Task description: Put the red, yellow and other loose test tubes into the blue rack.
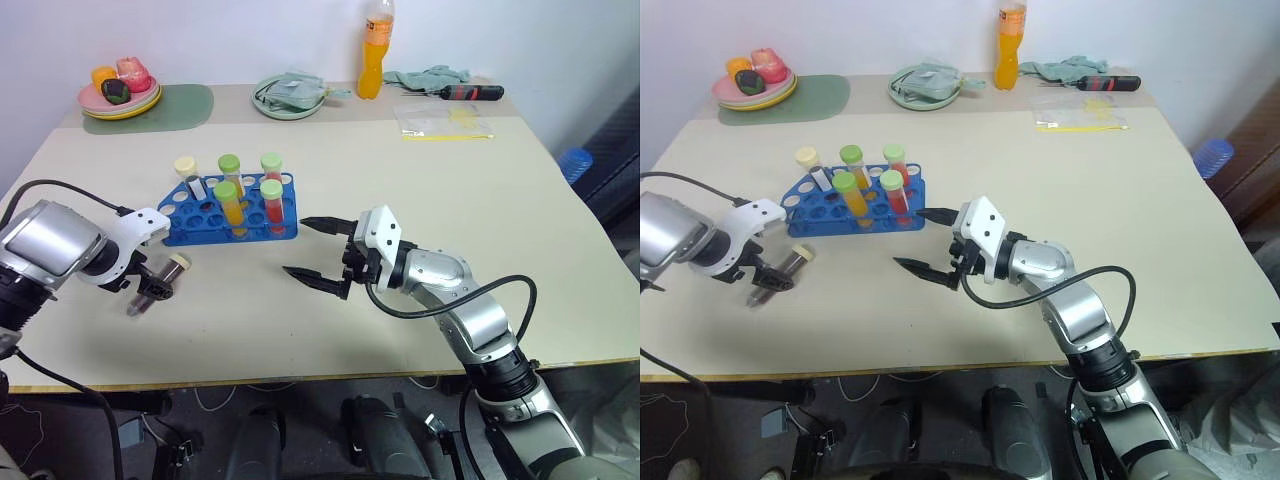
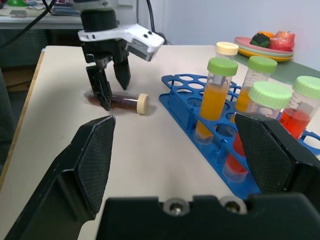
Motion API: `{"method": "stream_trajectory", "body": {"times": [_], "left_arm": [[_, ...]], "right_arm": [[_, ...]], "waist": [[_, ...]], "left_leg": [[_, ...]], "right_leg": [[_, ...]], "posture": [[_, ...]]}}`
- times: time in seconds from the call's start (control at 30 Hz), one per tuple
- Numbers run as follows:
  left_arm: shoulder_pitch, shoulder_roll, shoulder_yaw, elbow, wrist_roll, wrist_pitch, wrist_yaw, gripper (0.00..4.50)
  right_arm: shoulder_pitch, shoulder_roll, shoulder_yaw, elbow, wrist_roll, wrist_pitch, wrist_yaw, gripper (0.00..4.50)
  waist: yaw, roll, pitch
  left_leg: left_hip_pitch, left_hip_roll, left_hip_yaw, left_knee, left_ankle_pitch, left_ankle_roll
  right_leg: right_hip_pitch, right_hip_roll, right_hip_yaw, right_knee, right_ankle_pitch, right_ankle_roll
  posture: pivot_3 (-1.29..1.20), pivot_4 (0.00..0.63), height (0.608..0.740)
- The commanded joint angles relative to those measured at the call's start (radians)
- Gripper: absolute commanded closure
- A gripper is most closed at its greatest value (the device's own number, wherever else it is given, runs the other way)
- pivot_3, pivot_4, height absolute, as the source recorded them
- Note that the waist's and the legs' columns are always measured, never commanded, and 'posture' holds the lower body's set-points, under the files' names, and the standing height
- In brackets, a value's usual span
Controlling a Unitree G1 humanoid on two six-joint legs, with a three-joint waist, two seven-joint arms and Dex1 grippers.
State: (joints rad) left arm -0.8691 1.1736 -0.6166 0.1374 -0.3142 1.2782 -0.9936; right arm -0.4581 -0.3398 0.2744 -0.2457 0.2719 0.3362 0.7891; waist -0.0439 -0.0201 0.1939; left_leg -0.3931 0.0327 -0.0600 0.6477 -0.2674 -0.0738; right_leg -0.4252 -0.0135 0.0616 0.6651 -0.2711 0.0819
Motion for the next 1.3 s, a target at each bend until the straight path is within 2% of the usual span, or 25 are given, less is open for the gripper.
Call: {"method": "stream_trajectory", "body": {"times": [0.03, 0.1, 0.17, 0.23, 0.3, 0.37, 0.4, 0.47, 0.5, 0.57, 0.63, 0.77, 0.87, 1.0, 1.3], "left_arm": [[-0.018, -0.007, -0.019, 0.023, 0.050, -0.014, -0.050, 1.82], [-0.010, -0.012, -0.018, 0.029, 0.066, -0.016, -0.067, 2.88], [0.007, 0.003, -0.011, 0.022, 0.074, -0.021, -0.090, 3.70], [0.074, 0.071, 0.039, -0.010, 0.073, -0.117, -0.130, 3.72], [0.179, 0.138, 0.138, -0.027, 0.062, -0.281, -0.147, 3.72], [0.335, 0.135, 0.378, -0.019, 0.002, -0.497, -0.113, 3.72], [0.428, 0.098, 0.542, -0.035, -0.022, -0.628, -0.079, 3.72], [0.544, 0.031, 0.751, -0.068, -0.045, -0.784, -0.026, 3.72], [0.551, -0.027, 0.833, -0.095, -0.075, -0.763, 0.030, 3.72], [0.488, -0.235, 1.004, -0.160, -0.149, -0.705, 0.304, 3.72], [0.450, -0.391, 1.079, -0.229, -0.137, -0.711, 0.505, 3.72], [0.497, -0.674, 1.017, -0.382, 0.027, -0.911, 0.781, 3.72], [0.552, -0.796, 0.919, -0.404, 0.122, -1.003, 0.848, 3.72], [0.606, -0.859, 0.846, -0.397, 0.168, -1.081, 0.856, 3.72], [0.602, -0.855, 0.836, -0.280, 0.172, -1.126, 0.820, 3.72]], "right_arm": [[-0.002, 0.011, -0.002, -0.054, 0.002, -0.010, -0.011, 0.28], [-0.005, 0.019, -0.007, -0.057, 0.010, -0.003, -0.016, 0.28], [-0.011, 0.020, -0.011, -0.054, 0.012, -0.001, -0.016, 0.28], [-0.014, 0.016, -0.013, -0.053, 0.012, -0.001, -0.014, 0.28], [-0.014, 0.012, -0.015, -0.057, 0.013, 0.001, -0.013, 0.28], [-0.010, 0.009, -0.018, -0.060, 0.014, 0.001, -0.011, 0.28], [-0.009, 0.008, -0.018, -0.059, 0.014, 0.000, -0.010, 0.28], [-0.007, 0.007, -0.018, -0.058, 0.014, -0.001, -0.008, 0.28], [-0.007, 0.008, -0.018, -0.056, 0.015, -0.002, -0.007, 0.28], [-0.012, 0.012, -0.014, -0.048, 0.015, -0.003, -0.005, 0.28], [-0.015, 0.015, -0.012, -0.041, 0.016, -0.005, 0.000, 0.28], [-0.032, 0.026, -0.003, -0.018, 0.017, -0.008, 0.011, 0.28], [-0.042, 0.032, -0.001, -0.006, 0.017, -0.008, 0.018, 0.28], [-0.049, 0.029, -0.004, 0.002, 0.012, -0.011, 0.027, 0.28], [-0.025, 0.025, -0.007, -0.020, 0.008, -0.002, 0.010, 0.28]], "waist": [[-0.002, 0.000, 0.000], [-0.003, 0.000, 0.000], [-0.002, 0.000, 0.000], [-0.007, 0.000, 0.000], [-0.018, 0.000, 0.000], [-0.022, 0.000, 0.000], [-0.018, 0.000, 0.000], [-0.007, 0.000, 0.000], [0.001, 0.000, 0.000], [0.026, 0.000, 0.000], [0.034, -0.003, -0.002], [0.031, -0.004, -0.002], [0.027, -0.004, -0.003], [0.024, -0.004, -0.003], [0.026, -0.004, -0.003]], "left_leg": [[0.000, 0.000, 0.000, 0.000, 0.000, 0.000], [0.000, 0.000, 0.000, 0.000, 0.000, 0.000], [0.000, 0.000, 0.000, 0.000, 0.000, 0.000], [0.000, 0.000, 0.000, 0.000, 0.000, 0.000], [0.000, 0.000, 0.000, 0.000, 0.000, 0.000], [0.000, 0.001, 0.001, -0.001, 0.000, 0.000], [0.000, 0.001, 0.001, -0.001, 0.000, 0.000], [0.000, 0.002, 0.000, 0.000, 0.000, 0.000], [0.000, 0.002, 0.001, 0.000, 0.000, 0.000], [0.000, 0.001, 0.000, 0.002, 0.000, 0.000], [-0.002, 0.000, -0.001, 0.005, 0.000, 0.000], [-0.002, -0.002, 0.000, 0.005, 0.000, 0.001], [-0.001, -0.003, 0.001, 0.005, 0.000, 0.001], [0.000, -0.002, 0.000, 0.004, 0.000, 0.001], [0.000, -0.002, 0.000, 0.004, 0.000, 0.001]], "right_leg": [[0.000, 0.000, 0.000, 0.000, 0.000, 0.000], [0.000, 0.000, 0.000, 0.000, 0.000, 0.000], [0.000, 0.000, 0.000, 0.000, 0.000, 0.000], [0.000, 0.000, 0.000, 0.000, 0.000, 0.000], [0.000, 0.000, 0.001, 0.000, 0.000, 0.000], [-0.002, 0.000, 0.001, 0.001, 0.000, 0.000], [-0.002, 0.000, 0.001, 0.001, 0.000, 0.000], [-0.002, -0.001, 0.000, 0.003, 0.000, -0.001], [-0.002, -0.002, 0.000, 0.002, 0.000, -0.001], [0.000, -0.003, -0.001, 0.001, 0.000, -0.001], [0.002, -0.003, -0.003, 0.001, 0.000, 0.000], [0.003, -0.007, -0.002, -0.001, 0.002, 0.003], [0.002, -0.007, -0.002, 0.000, 0.002, 0.003], [0.002, -0.005, -0.002, 0.000, 0.002, 0.002], [0.003, -0.005, -0.002, 0.000, 0.002, 0.002]], "posture": [[0.00, 0.150, 0.740], [0.00, 0.150, 0.740], [0.00, 0.150, 0.740], [0.00, 0.150, 0.740], [0.00, 0.150, 0.740], [0.00, 0.150, 0.740], [0.00, 0.150, 0.740], [0.00, 0.150, 0.740], [0.00, 0.150, 0.740], [0.00, 0.150, 0.740], [0.00, 0.150, 0.740], [0.00, 0.150, 0.740], [0.00, 0.150, 0.740], [0.00, 0.150, 0.740], [0.00, 0.150, 0.740]]}}
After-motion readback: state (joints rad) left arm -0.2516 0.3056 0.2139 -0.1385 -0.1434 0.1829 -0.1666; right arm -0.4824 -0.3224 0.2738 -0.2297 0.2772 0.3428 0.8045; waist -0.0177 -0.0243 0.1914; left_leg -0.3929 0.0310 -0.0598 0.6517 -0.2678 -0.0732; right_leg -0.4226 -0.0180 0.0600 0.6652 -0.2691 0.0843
